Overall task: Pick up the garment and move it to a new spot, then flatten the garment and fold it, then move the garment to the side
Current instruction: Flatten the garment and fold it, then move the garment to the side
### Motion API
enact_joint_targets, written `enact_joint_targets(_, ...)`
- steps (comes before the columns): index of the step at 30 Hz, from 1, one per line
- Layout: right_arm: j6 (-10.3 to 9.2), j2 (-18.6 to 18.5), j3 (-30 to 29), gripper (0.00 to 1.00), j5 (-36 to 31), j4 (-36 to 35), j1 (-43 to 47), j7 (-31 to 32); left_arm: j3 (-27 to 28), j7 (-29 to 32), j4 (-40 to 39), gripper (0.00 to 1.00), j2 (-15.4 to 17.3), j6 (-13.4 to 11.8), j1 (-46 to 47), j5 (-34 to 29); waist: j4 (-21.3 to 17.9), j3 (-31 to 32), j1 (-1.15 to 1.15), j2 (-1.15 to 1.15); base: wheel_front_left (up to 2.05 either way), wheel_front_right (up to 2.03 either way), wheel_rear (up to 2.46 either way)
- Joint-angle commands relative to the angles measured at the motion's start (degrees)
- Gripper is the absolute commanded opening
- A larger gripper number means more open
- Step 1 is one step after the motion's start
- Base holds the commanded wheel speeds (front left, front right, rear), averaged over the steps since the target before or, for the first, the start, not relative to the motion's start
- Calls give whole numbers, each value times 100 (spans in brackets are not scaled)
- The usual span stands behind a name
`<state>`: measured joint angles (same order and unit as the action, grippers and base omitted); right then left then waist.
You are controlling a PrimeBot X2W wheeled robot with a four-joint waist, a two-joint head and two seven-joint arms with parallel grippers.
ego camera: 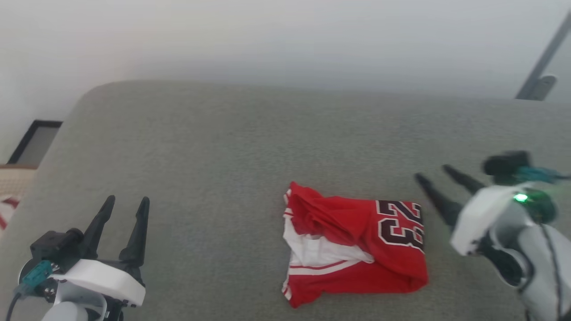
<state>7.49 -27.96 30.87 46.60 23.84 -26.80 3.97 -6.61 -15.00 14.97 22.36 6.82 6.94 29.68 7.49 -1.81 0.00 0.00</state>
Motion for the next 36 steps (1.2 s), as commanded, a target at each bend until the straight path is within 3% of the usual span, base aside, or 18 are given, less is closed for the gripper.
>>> enact_joint_targets(1, -1, -28, -76, 100, -56, -28, 106, -112, 33, -20, -23, 100, 7, -23, -62, -43, -107, 37, 0, 0, 0, 0, 0)
enact_joint_targets(14, -1, -89, -1812, 100, -829, -517, 1581, -1598, 448, -20, -184, 100, 93, -95, -545, -144, -658, 262, 0, 0, 0, 0, 0)
enact_joint_targets(24, -1, 423, -2776, 100, -1329, -998, 2474, -1773, 775, -20, -312, 100, -10, -92, -740, -242, -778, 315, 0, 0, 0, 0, 0)
enact_joint_targets(36, -1, 717, -3260, 100, -1605, -1376, 2979, -1771, 913, -20, -395, 100, -106, -22, -890, -426, -720, 318, 0, 0, 0, 0, 0)
